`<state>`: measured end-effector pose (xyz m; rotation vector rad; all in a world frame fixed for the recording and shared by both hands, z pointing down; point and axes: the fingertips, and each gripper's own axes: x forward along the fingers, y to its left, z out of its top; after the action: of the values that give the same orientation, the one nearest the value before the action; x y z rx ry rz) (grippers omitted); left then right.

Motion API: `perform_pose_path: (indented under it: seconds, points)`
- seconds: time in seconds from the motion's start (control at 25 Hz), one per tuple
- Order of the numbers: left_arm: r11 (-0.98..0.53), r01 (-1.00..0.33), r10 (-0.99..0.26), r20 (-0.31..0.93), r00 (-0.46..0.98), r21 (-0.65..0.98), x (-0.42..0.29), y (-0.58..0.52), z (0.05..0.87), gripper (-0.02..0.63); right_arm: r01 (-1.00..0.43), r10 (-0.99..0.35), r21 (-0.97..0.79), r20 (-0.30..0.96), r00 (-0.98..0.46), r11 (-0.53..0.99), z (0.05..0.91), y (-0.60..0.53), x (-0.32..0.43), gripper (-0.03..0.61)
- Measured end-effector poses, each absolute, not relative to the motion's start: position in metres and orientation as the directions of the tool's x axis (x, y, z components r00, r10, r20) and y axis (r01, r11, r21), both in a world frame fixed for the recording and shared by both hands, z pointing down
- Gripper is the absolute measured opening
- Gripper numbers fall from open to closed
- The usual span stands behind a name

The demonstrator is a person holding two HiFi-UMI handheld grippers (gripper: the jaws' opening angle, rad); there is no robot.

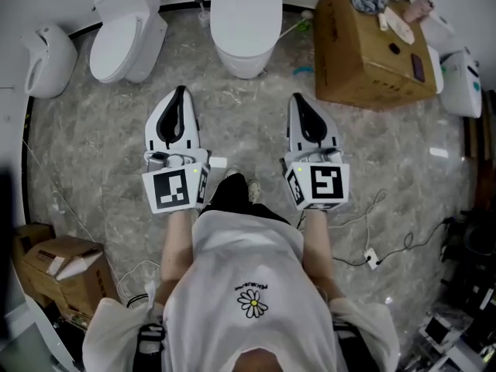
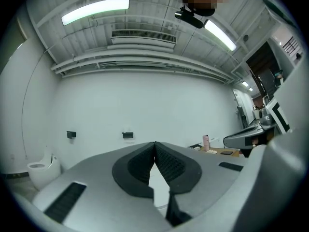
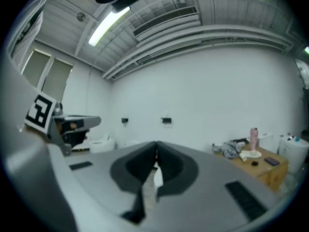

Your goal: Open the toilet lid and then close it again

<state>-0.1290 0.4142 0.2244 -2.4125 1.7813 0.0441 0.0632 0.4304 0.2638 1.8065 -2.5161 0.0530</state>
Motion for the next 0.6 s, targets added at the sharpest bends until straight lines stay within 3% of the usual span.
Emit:
perform_pose_path:
  seconds: [0.6]
  points:
    - [-0.306, -0.952, -0.944, -0.122, 0.306, -0.026, -0.127, 0.299, 0.244, 0.026, -0.953, -0.952, 0.023, 0.063, -0.301, 0.303, 0.273, 0.335, 0.068, 0.031]
